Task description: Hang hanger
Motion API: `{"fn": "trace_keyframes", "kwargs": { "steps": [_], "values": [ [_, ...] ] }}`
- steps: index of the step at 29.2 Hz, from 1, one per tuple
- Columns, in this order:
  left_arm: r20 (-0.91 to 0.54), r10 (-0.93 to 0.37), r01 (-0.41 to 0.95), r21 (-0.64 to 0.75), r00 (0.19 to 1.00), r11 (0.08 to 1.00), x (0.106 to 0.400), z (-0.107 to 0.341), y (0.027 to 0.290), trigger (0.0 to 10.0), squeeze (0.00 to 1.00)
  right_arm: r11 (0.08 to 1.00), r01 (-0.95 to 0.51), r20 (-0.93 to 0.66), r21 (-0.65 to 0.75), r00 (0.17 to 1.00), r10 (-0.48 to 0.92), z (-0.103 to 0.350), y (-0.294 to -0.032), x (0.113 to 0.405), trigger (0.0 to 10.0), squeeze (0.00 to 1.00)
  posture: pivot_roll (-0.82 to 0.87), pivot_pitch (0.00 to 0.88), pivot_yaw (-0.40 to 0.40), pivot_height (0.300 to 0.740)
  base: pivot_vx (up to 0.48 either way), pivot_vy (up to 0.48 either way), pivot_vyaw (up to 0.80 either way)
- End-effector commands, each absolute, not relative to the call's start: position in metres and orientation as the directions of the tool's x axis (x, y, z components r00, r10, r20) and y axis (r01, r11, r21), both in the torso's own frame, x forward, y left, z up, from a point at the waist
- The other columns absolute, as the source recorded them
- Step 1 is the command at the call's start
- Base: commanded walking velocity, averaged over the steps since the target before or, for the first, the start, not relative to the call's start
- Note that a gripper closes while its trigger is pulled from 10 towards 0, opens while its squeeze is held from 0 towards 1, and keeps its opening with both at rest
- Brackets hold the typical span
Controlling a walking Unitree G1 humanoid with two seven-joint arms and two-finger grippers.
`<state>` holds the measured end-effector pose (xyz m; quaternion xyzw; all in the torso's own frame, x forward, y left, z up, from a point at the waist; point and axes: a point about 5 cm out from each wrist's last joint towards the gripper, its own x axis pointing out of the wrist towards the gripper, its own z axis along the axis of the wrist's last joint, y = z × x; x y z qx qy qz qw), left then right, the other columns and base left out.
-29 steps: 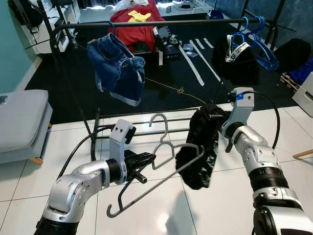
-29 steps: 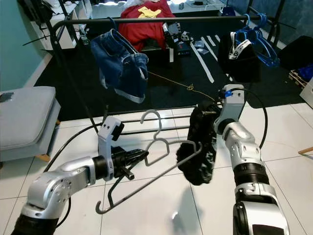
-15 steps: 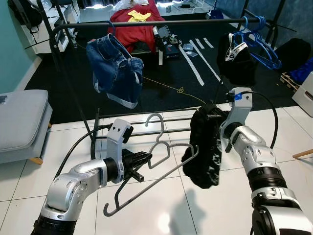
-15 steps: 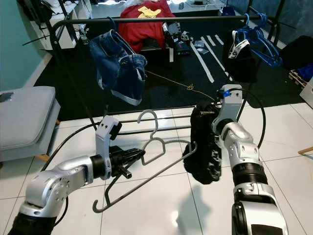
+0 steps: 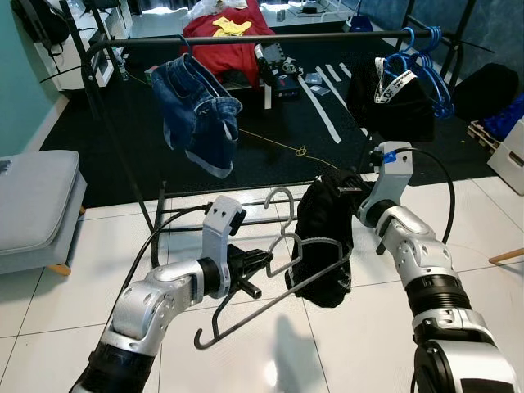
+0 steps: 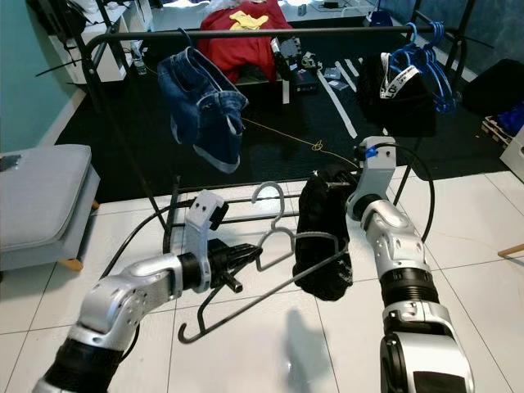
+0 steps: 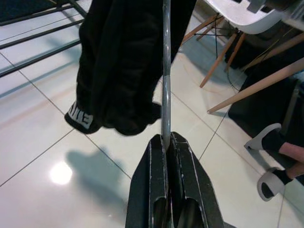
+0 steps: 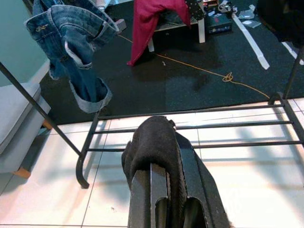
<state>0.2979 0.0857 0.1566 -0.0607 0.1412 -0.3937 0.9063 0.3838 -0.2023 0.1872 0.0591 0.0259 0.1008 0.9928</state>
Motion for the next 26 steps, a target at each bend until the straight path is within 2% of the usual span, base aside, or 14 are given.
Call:
{"fn": "trace_keyframes", "kwargs": {
  "steps": [1, 7, 11, 20, 26],
  "values": [
    [-0.211, -0.731, 0.698, -0.217, 0.649, 0.683, 0.3, 0.156, 0.085, 0.0, 0.0, 0.969, -0.218, -0.007, 0.118, 0.975, 0.22, 0.194, -0.197, 0.385, 10.0, 0.0, 0.02, 0.139, 0.036, 0.74, 0.0, 0.0, 0.0],
    [-0.241, -0.695, 0.681, -0.153, 0.677, 0.716, 0.302, 0.161, 0.1, 0.0, 0.0, 0.97, -0.213, -0.012, 0.117, 0.976, 0.216, 0.193, -0.201, 0.385, 10.0, 0.0, 0.03, 0.141, 0.036, 0.74, 0.0, 0.0, 0.0],
    [-0.204, -0.684, 0.664, -0.165, 0.7, 0.729, 0.303, 0.167, 0.107, 0.0, 0.0, 0.971, -0.211, -0.014, 0.117, 0.977, 0.214, 0.193, -0.202, 0.385, 10.0, 0.0, 0.03, 0.142, 0.036, 0.74, 0.0, 0.0, 0.0],
    [0.046, -0.747, 0.73, -0.264, 0.663, 0.631, 0.304, 0.185, 0.081, 0.0, 0.0, 0.967, -0.224, -0.02, 0.123, 0.974, 0.228, 0.19, -0.195, 0.386, 10.0, 0.0, 0.02, 0.138, 0.037, 0.74, 0.0, 0.0, 0.0],
    [0.064, -0.757, 0.74, -0.278, 0.65, 0.612, 0.304, 0.189, 0.08, 0.0, 0.0, 0.967, -0.224, -0.023, 0.124, 0.973, 0.228, 0.189, -0.196, 0.385, 10.0, 0.0, 0.02, 0.139, 0.037, 0.74, 0.0, 0.0, 0.0]
  ]
}}
